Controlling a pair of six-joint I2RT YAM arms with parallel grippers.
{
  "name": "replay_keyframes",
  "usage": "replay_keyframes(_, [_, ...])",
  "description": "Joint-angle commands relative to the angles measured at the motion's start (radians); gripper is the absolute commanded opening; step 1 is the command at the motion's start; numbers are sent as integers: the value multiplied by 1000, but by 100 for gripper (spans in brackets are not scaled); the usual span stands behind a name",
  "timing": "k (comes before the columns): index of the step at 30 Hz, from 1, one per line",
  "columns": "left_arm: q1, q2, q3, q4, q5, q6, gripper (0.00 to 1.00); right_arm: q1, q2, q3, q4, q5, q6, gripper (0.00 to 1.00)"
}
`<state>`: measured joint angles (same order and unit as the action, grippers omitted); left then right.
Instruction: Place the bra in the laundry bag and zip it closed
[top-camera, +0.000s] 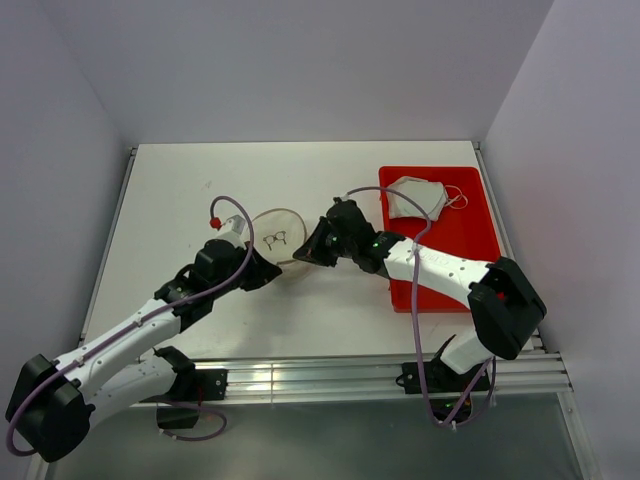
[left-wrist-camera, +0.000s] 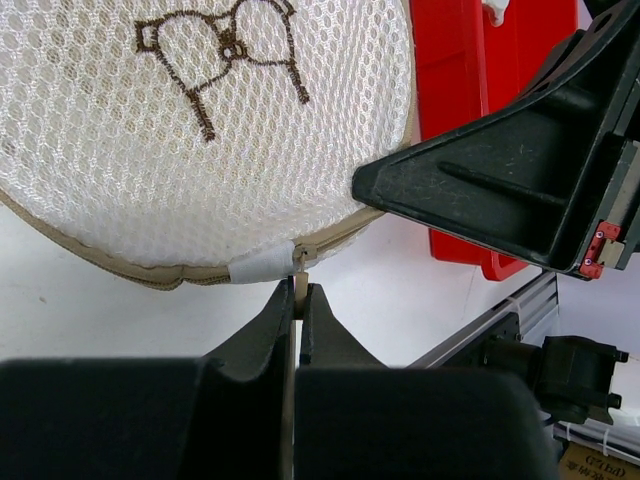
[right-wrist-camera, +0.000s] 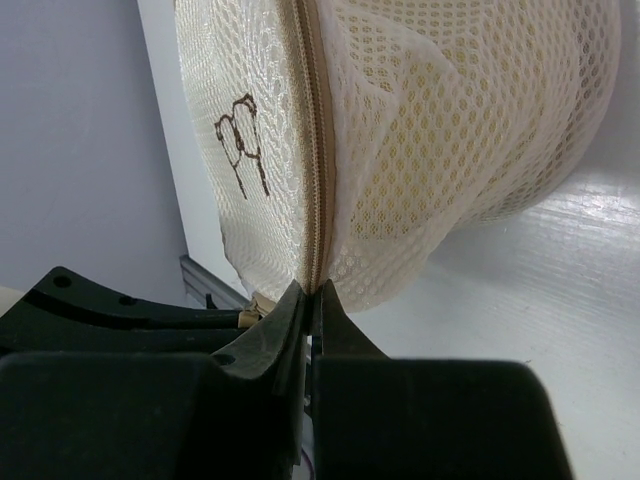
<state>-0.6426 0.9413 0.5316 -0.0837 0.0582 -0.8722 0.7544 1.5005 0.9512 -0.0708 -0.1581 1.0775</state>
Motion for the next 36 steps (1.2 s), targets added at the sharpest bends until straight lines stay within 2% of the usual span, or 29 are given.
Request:
replay_keyframes(1, [29,-13,-7,-60,-66,45,0,-41,-17,38,-57,71,-62,0])
replay_keyframes(3, [29,-22,1,-67,-66,47,0,-40,-11,49,-57,69,-65,0])
replay_keyframes(5, [29,-30,24,-88,-72,53,8,-41,-5,63,-53,63,-70,0])
replay_keyframes(6, [31,-47,46,-100,-81,55,26,-41,6,82,-50,63,-71,0])
replay_keyframes(9, [31,-84,106,-157,-132,62,55,-47,56,176,-76,63,-88,0])
replay_keyframes(12, [29,-128,175,-223,-187,75,71,-59,130,318,-124,63,-116,0])
replay_keyframes(18, [29,-182,266,-309,-247,101,73,-96,275,575,-174,45,-131,1])
replay_keyframes(20, [31,-188,269,-315,-248,107,72,-99,303,622,-195,39,-134,13])
replay_keyframes(21, [31,-191,269,-318,-247,107,72,-101,317,650,-211,42,-140,27])
replay_keyframes(22, [29,-194,266,-320,-248,107,72,-101,317,653,-215,46,-142,33])
replay_keyframes(27, [31,-197,248,-295,-238,102,72,-101,259,589,-211,69,-145,54])
replay_keyframes(31, [31,-182,252,-277,-219,102,71,-101,189,517,-225,94,-160,59])
replay_keyframes(35, [31,-177,254,-254,-210,104,71,-101,-6,359,-215,207,-198,70])
replay_keyframes(36, [29,-174,255,-252,-209,107,71,-101,-43,335,-208,225,-218,76])
